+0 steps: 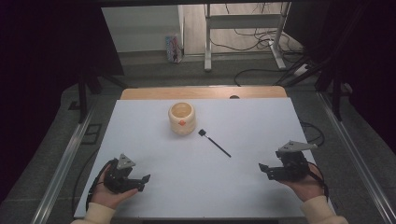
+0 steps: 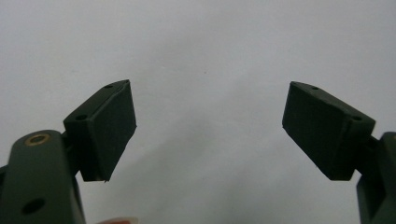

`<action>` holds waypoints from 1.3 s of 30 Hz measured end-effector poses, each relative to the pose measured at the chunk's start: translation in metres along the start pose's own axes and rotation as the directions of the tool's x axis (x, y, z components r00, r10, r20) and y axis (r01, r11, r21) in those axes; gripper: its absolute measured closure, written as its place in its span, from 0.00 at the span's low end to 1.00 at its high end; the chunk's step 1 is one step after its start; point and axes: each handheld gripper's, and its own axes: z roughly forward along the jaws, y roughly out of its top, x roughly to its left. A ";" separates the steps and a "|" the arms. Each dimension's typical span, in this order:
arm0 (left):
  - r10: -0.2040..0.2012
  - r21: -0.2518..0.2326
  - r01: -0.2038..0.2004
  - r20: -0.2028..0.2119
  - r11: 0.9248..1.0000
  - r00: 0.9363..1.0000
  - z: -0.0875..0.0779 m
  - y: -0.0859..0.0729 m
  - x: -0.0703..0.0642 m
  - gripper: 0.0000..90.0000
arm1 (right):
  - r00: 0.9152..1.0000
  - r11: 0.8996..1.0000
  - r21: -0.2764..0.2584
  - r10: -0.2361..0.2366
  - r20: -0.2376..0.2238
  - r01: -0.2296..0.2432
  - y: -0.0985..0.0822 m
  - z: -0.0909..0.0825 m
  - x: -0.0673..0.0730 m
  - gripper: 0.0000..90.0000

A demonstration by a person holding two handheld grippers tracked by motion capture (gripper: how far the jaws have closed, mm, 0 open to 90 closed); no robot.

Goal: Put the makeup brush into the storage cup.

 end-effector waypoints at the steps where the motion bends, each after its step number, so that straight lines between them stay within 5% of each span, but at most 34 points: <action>1: 0.002 0.002 -0.002 -0.001 1.000 1.000 0.000 0.000 0.000 0.20 | 1.000 1.000 0.002 -0.007 -0.001 0.007 0.001 0.001 0.000 0.20; 39: -0.005 0.004 0.005 -0.002 1.000 1.000 0.002 -0.001 0.001 0.20 | 0.996 0.998 0.013 -0.055 -0.071 0.056 0.052 0.035 0.019 0.21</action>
